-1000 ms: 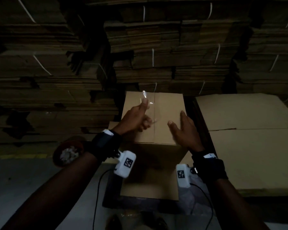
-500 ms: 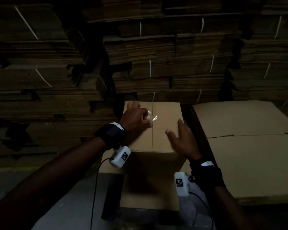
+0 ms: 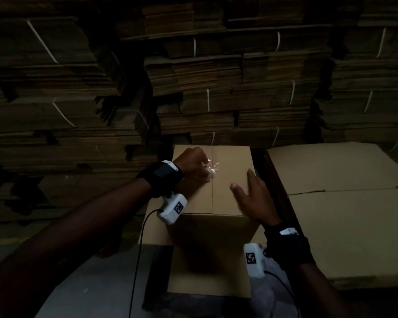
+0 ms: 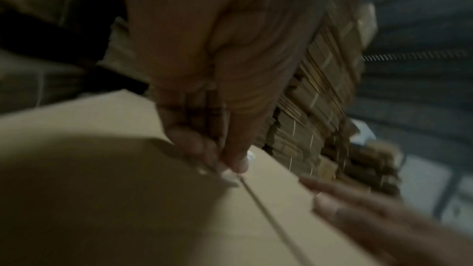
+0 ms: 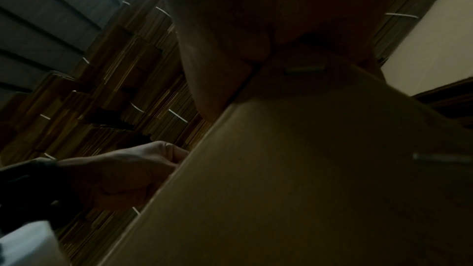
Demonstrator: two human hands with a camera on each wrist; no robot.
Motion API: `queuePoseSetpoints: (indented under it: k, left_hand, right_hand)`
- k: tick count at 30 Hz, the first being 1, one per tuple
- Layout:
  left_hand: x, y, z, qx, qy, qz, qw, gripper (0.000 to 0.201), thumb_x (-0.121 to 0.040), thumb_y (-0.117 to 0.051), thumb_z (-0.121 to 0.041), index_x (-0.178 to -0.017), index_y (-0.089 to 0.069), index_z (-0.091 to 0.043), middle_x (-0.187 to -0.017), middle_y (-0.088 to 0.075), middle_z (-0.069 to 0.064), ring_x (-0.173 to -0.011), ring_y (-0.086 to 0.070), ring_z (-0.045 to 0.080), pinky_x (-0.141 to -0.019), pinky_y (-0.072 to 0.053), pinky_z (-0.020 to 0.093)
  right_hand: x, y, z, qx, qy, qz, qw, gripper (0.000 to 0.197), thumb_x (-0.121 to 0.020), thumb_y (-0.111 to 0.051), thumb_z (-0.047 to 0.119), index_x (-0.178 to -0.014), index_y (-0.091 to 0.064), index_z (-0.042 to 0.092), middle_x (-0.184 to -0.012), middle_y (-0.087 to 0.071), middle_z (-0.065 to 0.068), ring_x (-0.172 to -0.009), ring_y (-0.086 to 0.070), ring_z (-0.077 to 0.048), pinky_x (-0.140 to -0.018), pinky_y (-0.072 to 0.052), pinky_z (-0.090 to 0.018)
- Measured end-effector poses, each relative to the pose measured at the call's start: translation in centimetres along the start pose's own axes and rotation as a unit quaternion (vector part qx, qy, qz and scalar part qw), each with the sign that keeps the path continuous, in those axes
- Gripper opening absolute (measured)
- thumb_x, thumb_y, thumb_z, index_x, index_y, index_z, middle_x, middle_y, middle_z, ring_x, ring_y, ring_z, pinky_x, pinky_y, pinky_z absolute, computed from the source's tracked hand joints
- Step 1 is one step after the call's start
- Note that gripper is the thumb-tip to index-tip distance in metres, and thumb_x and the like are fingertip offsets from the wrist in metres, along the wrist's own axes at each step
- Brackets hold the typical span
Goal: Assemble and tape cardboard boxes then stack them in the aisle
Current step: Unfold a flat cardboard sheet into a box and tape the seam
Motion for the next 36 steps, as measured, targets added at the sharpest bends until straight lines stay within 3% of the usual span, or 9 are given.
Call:
queuePoseSetpoints:
  k: [4, 7, 11, 14, 19, 23, 26, 30, 36]
  left_hand:
    - [-0.4, -0.5, -0.6, -0.081, -0.01, 0.032, 0.996, 0.028, -0.084, -0.079, -0.04, -0.102, -0.073, -0.02, -0.11, -0.064, 0.004, -0.108, -0.054, 0.018, -0.085, -0.046, 0.034]
    - [-1.3, 0.1, -0.9, -0.064, 0.014, 0.049, 0.997, 0.027, -0.093, -0.068, -0.035, -0.092, -0.068, -0.009, -0.098, -0.066, 0.01, -0.093, -0.059, 0.027, -0.074, -0.045, 0.033]
    - [-2.8, 2.5, 0.1, 0.081, 0.073, -0.101, 0.989, 0.028, -0.093, -0.06, -0.02, -0.076, -0.063, 0.001, -0.078, -0.063, 0.018, -0.076, -0.061, 0.031, -0.062, -0.037, 0.031]
    - [-3.3, 3.0, 0.5, 0.182, 0.066, -0.156, 0.969, 0.016, -0.093, -0.065, -0.017, -0.082, -0.066, -0.005, -0.075, -0.065, 0.005, -0.069, -0.06, 0.019, -0.058, -0.045, 0.02]
    - [-4.2, -0.1, -1.1, 0.115, -0.073, 0.033, 0.99, 0.025, -0.093, -0.072, -0.028, -0.101, -0.076, -0.005, -0.097, -0.072, 0.009, -0.091, -0.066, 0.023, -0.073, -0.047, 0.023]
    - [-4.6, -0.3, -2.0, 0.005, -0.17, 0.017, 0.985, 0.053, -0.096, -0.055, -0.046, -0.077, -0.076, -0.002, -0.081, -0.071, 0.017, -0.08, -0.063, 0.026, -0.068, -0.043, 0.035]
    - [-5.5, -0.4, -0.7, 0.032, -0.106, 0.072, 0.991, 0.026, -0.092, -0.073, -0.031, -0.088, -0.069, -0.006, -0.078, -0.066, 0.004, -0.061, -0.054, 0.01, -0.055, -0.041, 0.019]
    - [-6.9, -0.9, -0.7, 0.053, -0.057, 0.132, 0.988, 0.047, -0.082, -0.083, -0.026, -0.118, -0.059, -0.01, -0.1, -0.07, -0.001, -0.085, -0.064, 0.013, -0.068, -0.051, 0.025]
    - [-10.0, 2.2, -1.1, -0.051, -0.094, 0.082, 0.991, 0.015, -0.091, -0.072, -0.013, -0.094, -0.078, 0.0, -0.096, -0.076, 0.013, -0.086, -0.07, 0.023, -0.057, -0.04, 0.017]
  right_hand:
    - [0.1, 0.0, 0.1, 0.001, 0.006, -0.001, 1.0, 0.083, -0.096, -0.051, 0.065, -0.162, -0.014, 0.03, -0.166, -0.021, -0.008, -0.146, -0.033, -0.03, -0.11, -0.038, -0.049]
    - [0.0, 0.0, 0.1, 0.005, 0.001, 0.0, 1.0, 0.083, -0.096, -0.051, 0.065, -0.162, -0.014, 0.03, -0.166, -0.021, -0.007, -0.146, -0.034, -0.029, -0.109, -0.038, -0.048]
    - [0.0, -0.1, -0.3, -0.004, 0.008, -0.003, 1.0, 0.086, -0.093, -0.05, 0.07, -0.161, -0.014, 0.03, -0.166, -0.023, -0.006, -0.145, -0.037, -0.028, -0.11, -0.04, -0.046]
    - [-0.1, -0.1, -0.3, 0.007, 0.008, -0.007, 1.0, 0.086, -0.094, -0.049, 0.07, -0.161, -0.014, 0.03, -0.165, -0.024, -0.005, -0.144, -0.037, -0.027, -0.109, -0.039, -0.045]
    - [-0.3, -0.2, -0.4, 0.001, 0.002, -0.008, 1.0, 0.085, -0.093, -0.049, 0.071, -0.161, -0.014, 0.033, -0.164, -0.027, -0.004, -0.142, -0.039, -0.026, -0.107, -0.041, -0.046]
    - [-0.3, -0.3, -0.6, 0.0, -0.009, -0.005, 1.0, 0.087, -0.092, -0.048, 0.073, -0.161, -0.012, 0.036, -0.165, -0.024, -0.003, -0.143, -0.038, -0.027, -0.107, -0.04, -0.047]
    - [-0.3, -0.3, -0.6, 0.008, -0.013, -0.003, 1.0, 0.086, -0.092, -0.048, 0.073, -0.161, -0.012, 0.036, -0.166, -0.022, -0.002, -0.145, -0.036, -0.027, -0.108, -0.04, -0.047]
    - [-0.3, -0.4, -0.6, 0.001, -0.008, 0.0, 1.0, 0.087, -0.091, -0.049, 0.074, -0.161, -0.012, 0.038, -0.166, -0.021, 0.0, -0.145, -0.036, -0.025, -0.109, -0.041, -0.048]
    - [-0.3, -0.3, -0.8, -0.013, 0.001, -0.003, 1.0, 0.087, -0.091, -0.051, 0.072, -0.162, -0.014, 0.035, -0.167, -0.021, 0.001, -0.147, -0.033, -0.022, -0.114, -0.038, -0.046]
Point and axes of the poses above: each hand's wrist, its own x-axis away from the middle knuckle, its own y-axis out of the back of the hand, z = x × y, the point moved 6 cm from there along -x, towards the middle knuckle
